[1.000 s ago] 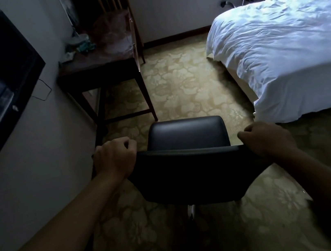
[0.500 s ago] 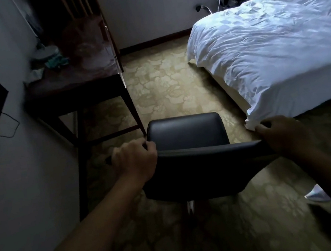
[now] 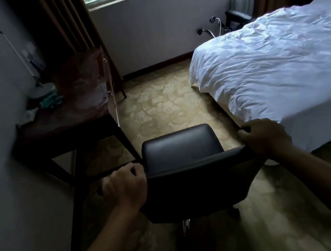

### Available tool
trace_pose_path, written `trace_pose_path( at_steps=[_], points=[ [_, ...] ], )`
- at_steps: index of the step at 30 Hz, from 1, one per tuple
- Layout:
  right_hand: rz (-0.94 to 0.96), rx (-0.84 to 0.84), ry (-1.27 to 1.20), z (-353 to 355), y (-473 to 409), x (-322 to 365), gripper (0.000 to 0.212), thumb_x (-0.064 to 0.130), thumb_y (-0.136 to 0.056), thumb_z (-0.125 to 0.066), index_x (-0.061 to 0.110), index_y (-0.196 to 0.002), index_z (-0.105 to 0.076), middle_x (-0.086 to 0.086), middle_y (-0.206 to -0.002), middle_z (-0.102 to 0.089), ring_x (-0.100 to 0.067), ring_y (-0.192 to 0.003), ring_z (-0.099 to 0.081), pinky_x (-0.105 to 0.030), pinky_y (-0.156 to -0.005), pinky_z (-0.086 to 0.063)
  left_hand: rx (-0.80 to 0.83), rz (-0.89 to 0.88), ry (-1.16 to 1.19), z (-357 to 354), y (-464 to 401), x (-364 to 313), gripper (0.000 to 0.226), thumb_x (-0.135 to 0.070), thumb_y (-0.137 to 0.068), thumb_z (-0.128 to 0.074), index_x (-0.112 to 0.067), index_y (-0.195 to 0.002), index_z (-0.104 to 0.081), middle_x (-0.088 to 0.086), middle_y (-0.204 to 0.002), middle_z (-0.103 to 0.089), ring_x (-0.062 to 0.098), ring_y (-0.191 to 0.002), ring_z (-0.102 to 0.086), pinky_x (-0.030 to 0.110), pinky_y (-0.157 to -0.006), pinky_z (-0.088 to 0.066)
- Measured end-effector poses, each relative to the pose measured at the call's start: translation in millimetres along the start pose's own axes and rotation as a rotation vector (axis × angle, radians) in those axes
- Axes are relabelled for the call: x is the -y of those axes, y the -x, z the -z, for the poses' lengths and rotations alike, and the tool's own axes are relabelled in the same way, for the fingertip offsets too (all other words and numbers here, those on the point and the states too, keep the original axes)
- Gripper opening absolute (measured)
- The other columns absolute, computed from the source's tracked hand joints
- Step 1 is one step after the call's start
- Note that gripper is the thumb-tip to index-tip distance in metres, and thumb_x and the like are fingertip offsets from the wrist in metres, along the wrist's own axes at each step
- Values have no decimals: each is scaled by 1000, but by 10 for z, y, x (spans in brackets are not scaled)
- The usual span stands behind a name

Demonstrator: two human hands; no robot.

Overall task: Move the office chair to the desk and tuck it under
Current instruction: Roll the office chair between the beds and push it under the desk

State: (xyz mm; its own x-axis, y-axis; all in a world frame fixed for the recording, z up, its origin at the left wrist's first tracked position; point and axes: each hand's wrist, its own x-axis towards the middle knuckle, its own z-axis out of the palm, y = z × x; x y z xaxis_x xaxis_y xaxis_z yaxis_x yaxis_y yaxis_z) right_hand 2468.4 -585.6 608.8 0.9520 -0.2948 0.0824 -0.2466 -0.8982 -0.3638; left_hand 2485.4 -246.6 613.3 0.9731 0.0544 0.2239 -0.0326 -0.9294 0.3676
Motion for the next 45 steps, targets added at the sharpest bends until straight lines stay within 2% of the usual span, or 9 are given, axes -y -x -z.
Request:
trace_pose_path(
  at_steps=[12, 17, 20, 25, 29, 32, 37, 41, 45],
  points=[
    [195, 45, -36, 196, -2083, -791, 35, 36, -75, -46, 13, -49, -38, 0, -50, -45, -22, -52, -44, -35, -50, -29, -60, 229, -102, -806, -865, -1334, 44, -37, -81, -36, -15, -67, -71, 12, -66, -70, 36, -69, -64, 39, -75, -41],
    [213, -2, 56, 260, -2786, -1047, 33, 27, -86, -47, 17, -55, -44, -9, -69, -63, -33, -72, -56, -36, -60, -32, -61, 265, -134, -1116, -1253, -1794, 40, -35, -81, -38, -15, -61, -65, 10, -66, -68, 34, -69, -63, 38, -74, -39],
    [260, -7, 57, 277, -2967, -1019, 30, 24, -89, -48, 16, -61, -48, -13, -79, -66, -30, -74, -54, -36, -62, -31, -23, 284, -182, -1279, -1476, -2036, 36, -35, -86, -40, -17, -69, -67, 7, -73, -69, 31, -75, -62, 38, -76, -36],
    [449, 51, 141, 184, -3273, -898, 26, 28, -86, -51, 17, -63, -56, -4, -71, -64, -27, -73, -57, -38, -63, -39, 82, 303, -206, -1479, -1867, -2362, 39, -40, -87, -31, -17, -79, -62, 5, -83, -66, 26, -82, -57, 40, -80, -36],
    [494, 93, 144, 240, -3794, -1101, 28, 30, -86, -50, 16, -62, -56, -1, -68, -62, -24, -70, -57, -36, -59, -32, 198, 316, -132, -1588, -2102, -2659, 41, -40, -89, -30, -14, -92, -62, 8, -95, -63, 25, -87, -53, 38, -75, -37],
    [575, 81, 105, 306, -4134, -1304, 30, 32, -85, -47, 18, -59, -54, -2, -66, -62, -23, -65, -54, -34, -58, -27, 268, 336, -43, -1726, -2197, -3008, 35, -41, -89, -30, -18, -86, -55, 6, -91, -58, 21, -79, -48, 36, -68, -37],
    [726, 24, 71, 364, -4709, -1456, 31, 31, -80, -42, 13, -61, -60, -8, -66, -64, -29, -64, -56, -33, -59, -28, 147, 399, -32, -1945, -2251, -3536, 33, -43, -91, -34, -20, -71, -47, -1, -73, -53, 19, -68, -53, 33, -58, -39],
    [908, 26, 14, 357, -4917, -1654, 33, 29, -83, -41, 15, -54, -51, -3, -55, -57, -23, -55, -51, -32, -54, -29, -19, 440, -73, -2071, -2191, -3914, 33, -32, -90, -46, -22, -59, -43, -4, -59, -48, 15, -53, -48, 27, -48, -30],
    [923, -35, -74, 281, -5008, -1596, 36, 28, -83, -45, 11, -52, -54, -3, -52, -55, -20, -50, -45, -30, -52, -27, -120, 484, -68, -2050, -2326, -3943, 31, -24, -87, -53, -19, -57, -46, -3, -56, -48, 13, -47, -43, 24, -45, -24]
  ],
)
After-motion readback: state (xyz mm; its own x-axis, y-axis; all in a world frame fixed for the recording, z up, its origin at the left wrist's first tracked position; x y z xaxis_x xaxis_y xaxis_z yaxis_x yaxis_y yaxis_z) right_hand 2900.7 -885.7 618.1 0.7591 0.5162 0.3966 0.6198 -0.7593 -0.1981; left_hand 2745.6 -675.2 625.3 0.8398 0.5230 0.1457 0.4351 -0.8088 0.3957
